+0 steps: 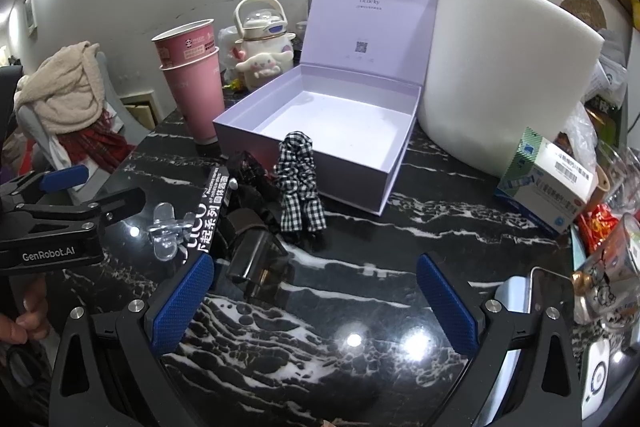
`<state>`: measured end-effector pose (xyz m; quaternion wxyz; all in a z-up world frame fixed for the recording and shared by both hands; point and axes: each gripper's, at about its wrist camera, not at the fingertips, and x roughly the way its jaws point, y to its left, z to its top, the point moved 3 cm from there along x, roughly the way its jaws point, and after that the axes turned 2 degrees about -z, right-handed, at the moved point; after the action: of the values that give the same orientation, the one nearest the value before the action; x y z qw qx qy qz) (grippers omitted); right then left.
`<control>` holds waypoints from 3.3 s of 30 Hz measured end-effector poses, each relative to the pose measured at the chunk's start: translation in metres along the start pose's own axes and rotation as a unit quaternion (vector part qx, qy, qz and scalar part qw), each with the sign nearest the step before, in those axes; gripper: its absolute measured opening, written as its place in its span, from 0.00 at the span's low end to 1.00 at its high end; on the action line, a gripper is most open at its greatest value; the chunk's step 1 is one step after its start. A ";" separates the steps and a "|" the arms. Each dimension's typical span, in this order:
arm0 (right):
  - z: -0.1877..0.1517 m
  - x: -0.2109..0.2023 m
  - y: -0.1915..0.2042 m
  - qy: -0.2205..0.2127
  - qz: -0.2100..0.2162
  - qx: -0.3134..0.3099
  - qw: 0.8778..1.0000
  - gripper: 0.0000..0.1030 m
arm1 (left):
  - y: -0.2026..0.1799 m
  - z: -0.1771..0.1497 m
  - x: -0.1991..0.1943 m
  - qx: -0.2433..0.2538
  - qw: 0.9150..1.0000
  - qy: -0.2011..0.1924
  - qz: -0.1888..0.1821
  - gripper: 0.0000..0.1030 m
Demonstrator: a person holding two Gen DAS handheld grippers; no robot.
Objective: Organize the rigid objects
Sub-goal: 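Move both tools toward the clear plastic clip and dark square case, then grasp the clear plastic clip with the left tool while the right tool grasps the dark square case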
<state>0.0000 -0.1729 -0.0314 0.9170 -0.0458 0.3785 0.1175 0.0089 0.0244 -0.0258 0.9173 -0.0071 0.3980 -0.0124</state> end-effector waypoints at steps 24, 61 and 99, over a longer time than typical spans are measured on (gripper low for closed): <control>-0.035 -0.020 0.011 0.002 0.011 0.005 1.000 1.00 | 0.007 -0.032 -0.019 -0.008 1.000 0.004 -0.005 1.00; -0.019 0.078 0.031 0.086 0.079 -0.005 0.993 0.83 | 0.016 -0.033 0.068 -0.009 0.992 0.107 -0.068 1.00; -0.029 0.056 0.021 0.080 0.098 0.009 0.992 0.38 | -0.011 -0.040 0.062 0.034 0.992 0.083 -0.093 0.38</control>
<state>0.0133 -0.1478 -0.0913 0.8681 -0.0093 0.4545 0.1995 0.0215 0.0115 -0.0984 0.8756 -0.0120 0.4698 -0.1115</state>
